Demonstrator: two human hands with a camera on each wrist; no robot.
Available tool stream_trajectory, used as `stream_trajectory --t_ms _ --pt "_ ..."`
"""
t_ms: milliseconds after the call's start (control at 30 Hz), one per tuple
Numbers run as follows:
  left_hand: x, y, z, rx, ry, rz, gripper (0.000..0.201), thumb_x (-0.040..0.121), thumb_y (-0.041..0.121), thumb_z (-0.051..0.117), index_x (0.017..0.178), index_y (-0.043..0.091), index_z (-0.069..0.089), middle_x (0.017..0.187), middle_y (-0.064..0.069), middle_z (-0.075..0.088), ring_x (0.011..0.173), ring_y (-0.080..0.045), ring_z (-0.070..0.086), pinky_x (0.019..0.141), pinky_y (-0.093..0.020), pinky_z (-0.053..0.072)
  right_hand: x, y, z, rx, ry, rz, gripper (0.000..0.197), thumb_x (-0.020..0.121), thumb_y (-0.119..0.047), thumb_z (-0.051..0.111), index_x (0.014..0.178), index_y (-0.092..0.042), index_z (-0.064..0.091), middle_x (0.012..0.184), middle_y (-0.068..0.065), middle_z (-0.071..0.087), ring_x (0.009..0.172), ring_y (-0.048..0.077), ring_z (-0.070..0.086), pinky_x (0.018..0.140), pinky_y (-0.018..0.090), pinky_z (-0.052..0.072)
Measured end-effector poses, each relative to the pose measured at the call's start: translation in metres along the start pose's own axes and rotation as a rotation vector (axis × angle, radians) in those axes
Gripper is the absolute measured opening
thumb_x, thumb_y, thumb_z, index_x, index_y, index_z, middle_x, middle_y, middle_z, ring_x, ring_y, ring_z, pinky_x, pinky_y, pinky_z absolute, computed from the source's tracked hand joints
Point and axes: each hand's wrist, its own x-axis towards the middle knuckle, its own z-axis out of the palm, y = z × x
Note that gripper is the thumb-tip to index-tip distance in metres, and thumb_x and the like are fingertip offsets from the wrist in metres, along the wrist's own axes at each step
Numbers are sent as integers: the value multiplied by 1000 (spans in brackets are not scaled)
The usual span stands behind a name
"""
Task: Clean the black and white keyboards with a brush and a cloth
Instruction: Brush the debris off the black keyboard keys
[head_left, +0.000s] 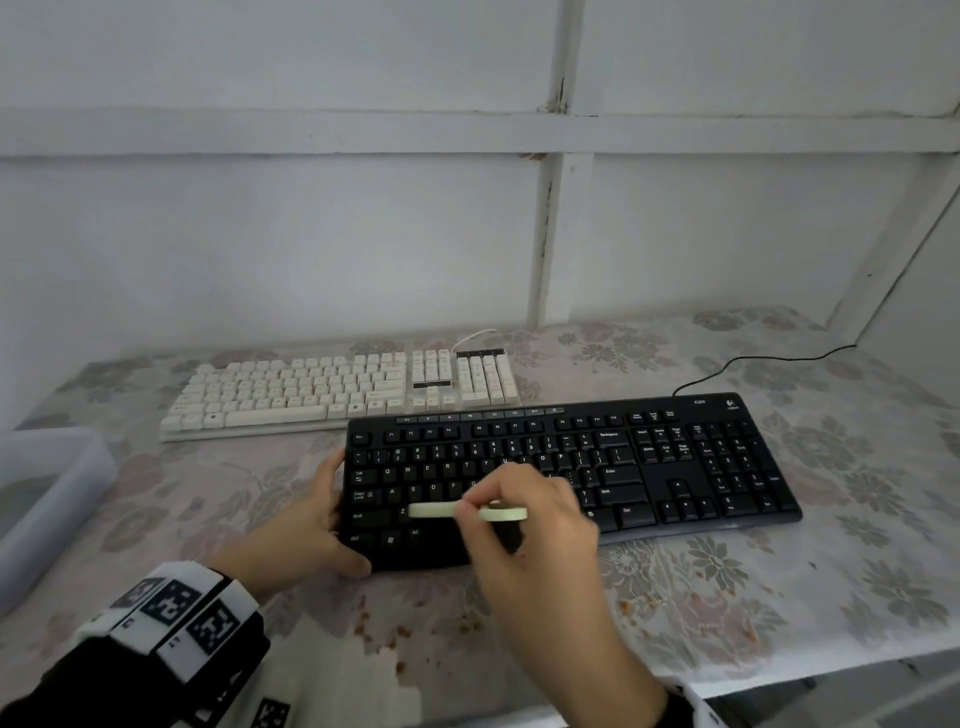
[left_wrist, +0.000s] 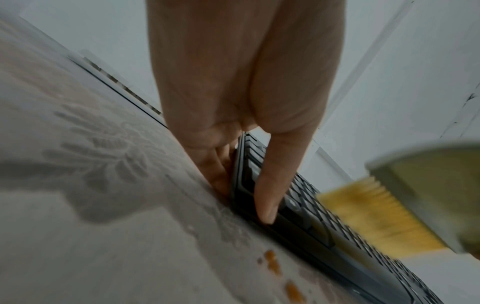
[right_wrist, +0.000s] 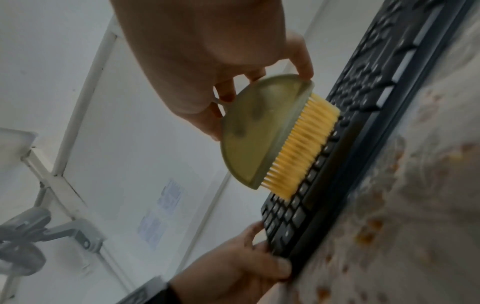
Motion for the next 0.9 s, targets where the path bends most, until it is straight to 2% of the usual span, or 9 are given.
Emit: stream_trajectory --t_ms 133,267,400,500,600,700,800,867,900 --pt "-1 -1 0 27 28 25 132 51 -9 76 147 42 2 124 2 60 114 -16 59 94 -39 51 -9 -6 22 -12 -110 -64 10 82 -43 51 89 -36 49 91 -23 54 90 -1 45 90 40 39" --pt "-2 2 1 17 3 13 126 62 -23 71 145 42 2 122 6 57 111 -12 58 82 -27 52 -7 12 9 -27 -47 -5 8 79 -37 54 83 -41 48 85 -27 54 85 -2 46 85 45 43" --pt "-2 2 1 18 -10 -2 132 57 -16 74 148 43 -2 125 9 54 112 -12 58 81 -25 51 0 25 -18 -33 55 39 17 83 -26 62 74 -35 51 97 -30 53 85 1 47 83 55 46" --pt "-1 2 0 20 -13 -4 134 54 -13 75 148 42 -3 126 11 52 112 -9 57 82 -25 50 1 26 -29 78 -34 68 15 86 -27 66 75 -33 58 99 -26 56 91 5 50 85 40 46" --pt "-3 4 2 10 -15 11 128 59 -21 71 146 41 1 126 10 53 109 -8 58 80 -25 53 1 25 -32 153 -102 86 8 83 -31 68 84 -33 61 89 -15 61 88 8 53 72 20 44" --pt "-5 5 4 12 -8 15 124 64 -27 67 145 42 2 127 7 52 109 -9 58 75 -22 53 -1 30 -33 86 -119 49 16 84 -28 68 87 -39 57 95 -24 59 93 4 50 88 35 43" --pt "-5 6 4 18 -1 6 125 65 -27 67 147 41 1 128 6 52 110 -9 57 74 -20 52 1 44 -48 -20 -16 66 27 82 -23 69 89 -43 53 101 -33 53 90 1 48 91 48 43" --pt "-5 6 4 15 -1 2 126 63 -26 67 147 40 1 129 6 52 112 -9 56 76 -21 51 3 53 -61 -30 61 67 24 82 -18 69 82 -37 56 99 -30 54 88 2 50 90 44 44" --pt "-4 6 4 16 -1 2 127 62 -25 69 147 39 1 129 6 52 113 -10 56 79 -23 50 3 54 -66 -3 70 62 22 83 -16 69 77 -34 57 97 -27 56 88 3 51 87 36 45"
